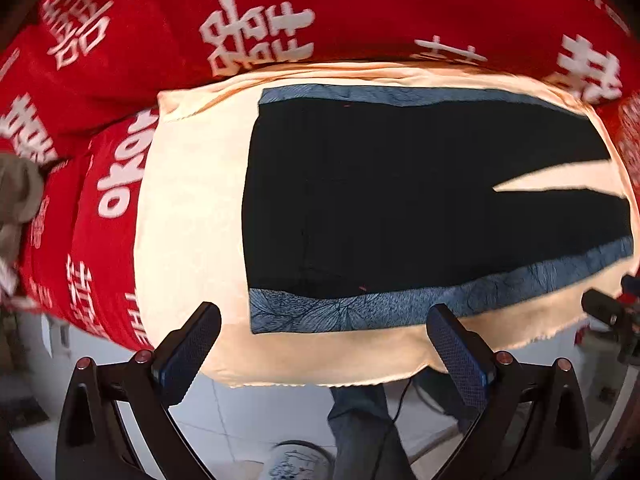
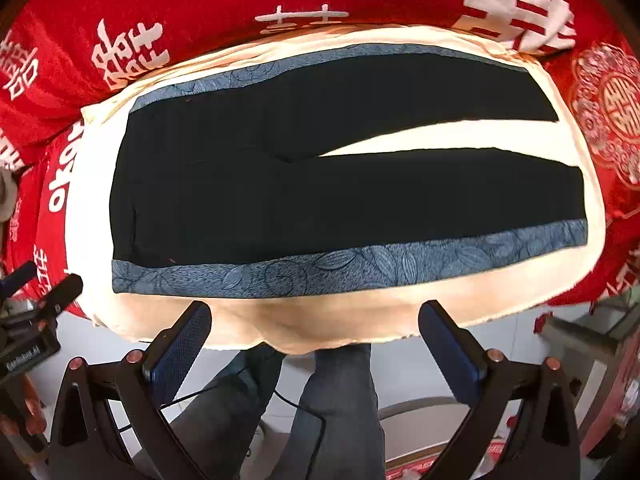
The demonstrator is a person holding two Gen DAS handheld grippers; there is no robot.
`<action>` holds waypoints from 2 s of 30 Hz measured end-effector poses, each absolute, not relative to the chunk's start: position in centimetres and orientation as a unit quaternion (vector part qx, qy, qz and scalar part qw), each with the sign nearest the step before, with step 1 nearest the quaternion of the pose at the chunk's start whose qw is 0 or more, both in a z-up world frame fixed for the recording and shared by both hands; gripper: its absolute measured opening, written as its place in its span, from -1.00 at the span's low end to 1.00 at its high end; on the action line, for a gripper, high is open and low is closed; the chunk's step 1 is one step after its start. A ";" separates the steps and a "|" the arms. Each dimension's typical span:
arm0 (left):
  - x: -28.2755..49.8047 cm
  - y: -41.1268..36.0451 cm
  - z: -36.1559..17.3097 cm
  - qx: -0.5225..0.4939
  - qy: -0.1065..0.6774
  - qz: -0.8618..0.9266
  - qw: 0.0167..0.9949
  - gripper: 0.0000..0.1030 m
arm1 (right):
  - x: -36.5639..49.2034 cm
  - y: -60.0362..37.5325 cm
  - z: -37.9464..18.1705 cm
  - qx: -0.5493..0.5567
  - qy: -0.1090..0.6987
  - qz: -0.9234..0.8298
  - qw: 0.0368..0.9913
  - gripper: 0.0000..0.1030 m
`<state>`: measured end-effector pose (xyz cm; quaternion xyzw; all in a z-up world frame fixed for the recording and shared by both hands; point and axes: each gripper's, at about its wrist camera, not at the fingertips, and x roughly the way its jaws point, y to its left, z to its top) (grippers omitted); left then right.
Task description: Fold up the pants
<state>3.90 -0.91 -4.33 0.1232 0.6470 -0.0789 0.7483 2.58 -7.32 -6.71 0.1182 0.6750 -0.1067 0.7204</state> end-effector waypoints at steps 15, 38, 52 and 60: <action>2.8 -2.0 -11.3 0.084 0.675 -0.006 0.733 1.00 | 3.3 -10.4 -13.5 0.149 0.698 -0.032 0.700 1.00; 0.8 6.9 -17.1 -0.116 0.656 -0.132 0.734 1.00 | -0.9 -5.7 -28.3 0.468 0.611 0.139 0.624 0.07; 0.7 8.1 -20.1 -0.330 0.635 -0.103 0.691 1.00 | 0.5 -9.5 -25.0 0.611 0.458 0.187 0.618 0.07; 4.0 6.8 -20.5 -0.320 0.623 -0.093 0.707 0.14 | 1.5 -9.9 -22.1 0.591 0.455 0.220 0.629 0.07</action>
